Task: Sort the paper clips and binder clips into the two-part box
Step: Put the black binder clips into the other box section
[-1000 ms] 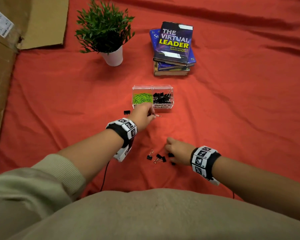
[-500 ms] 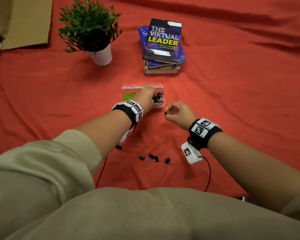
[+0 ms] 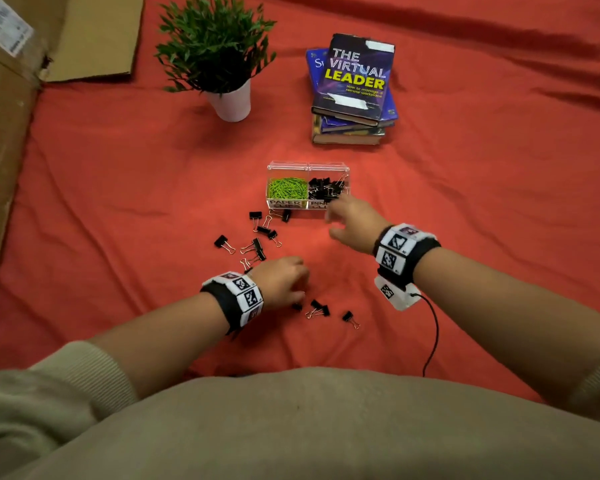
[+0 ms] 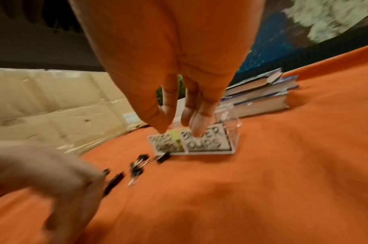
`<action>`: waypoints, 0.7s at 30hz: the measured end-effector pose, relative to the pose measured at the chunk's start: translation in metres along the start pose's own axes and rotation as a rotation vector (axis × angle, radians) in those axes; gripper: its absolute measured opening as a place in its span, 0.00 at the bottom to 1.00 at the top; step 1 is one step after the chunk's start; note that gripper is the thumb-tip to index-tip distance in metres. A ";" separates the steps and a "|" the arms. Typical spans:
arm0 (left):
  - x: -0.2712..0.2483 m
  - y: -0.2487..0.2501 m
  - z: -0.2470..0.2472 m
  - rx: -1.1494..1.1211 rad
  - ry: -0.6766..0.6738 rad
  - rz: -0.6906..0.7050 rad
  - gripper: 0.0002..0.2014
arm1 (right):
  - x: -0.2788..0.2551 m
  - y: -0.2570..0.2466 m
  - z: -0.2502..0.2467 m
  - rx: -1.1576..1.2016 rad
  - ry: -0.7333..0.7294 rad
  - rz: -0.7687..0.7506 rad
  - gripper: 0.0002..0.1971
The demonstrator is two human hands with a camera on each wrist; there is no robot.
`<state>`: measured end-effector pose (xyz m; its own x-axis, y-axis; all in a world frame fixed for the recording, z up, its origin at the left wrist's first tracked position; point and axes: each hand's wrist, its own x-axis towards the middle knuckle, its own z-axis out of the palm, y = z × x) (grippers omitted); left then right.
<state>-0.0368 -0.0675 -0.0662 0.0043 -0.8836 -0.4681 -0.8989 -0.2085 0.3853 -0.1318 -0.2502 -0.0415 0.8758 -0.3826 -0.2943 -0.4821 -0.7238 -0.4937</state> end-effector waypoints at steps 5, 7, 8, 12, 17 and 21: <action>-0.011 0.008 0.025 0.044 -0.041 -0.065 0.18 | -0.069 -0.013 0.051 -0.179 -0.465 -0.052 0.06; -0.011 0.010 0.030 0.043 -0.031 -0.070 0.16 | -0.088 -0.015 0.066 -0.225 -0.518 -0.038 0.09; -0.012 0.011 0.031 0.037 -0.019 -0.070 0.15 | -0.093 -0.014 0.071 -0.232 -0.515 -0.025 0.10; -0.016 0.012 0.034 -0.001 0.017 -0.052 0.13 | -0.101 -0.009 0.078 -0.141 -0.419 -0.012 0.11; -0.015 0.012 0.037 -0.226 0.168 -0.053 0.19 | -0.096 -0.013 0.081 0.050 -0.250 0.012 0.11; -0.009 0.020 0.042 -0.337 0.146 -0.087 0.24 | -0.095 -0.014 0.093 0.002 -0.225 0.033 0.15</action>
<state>-0.0732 -0.0461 -0.0882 0.1587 -0.9018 -0.4021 -0.6979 -0.3905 0.6003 -0.2104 -0.1506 -0.0829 0.8320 -0.2685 -0.4855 -0.5111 -0.7115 -0.4822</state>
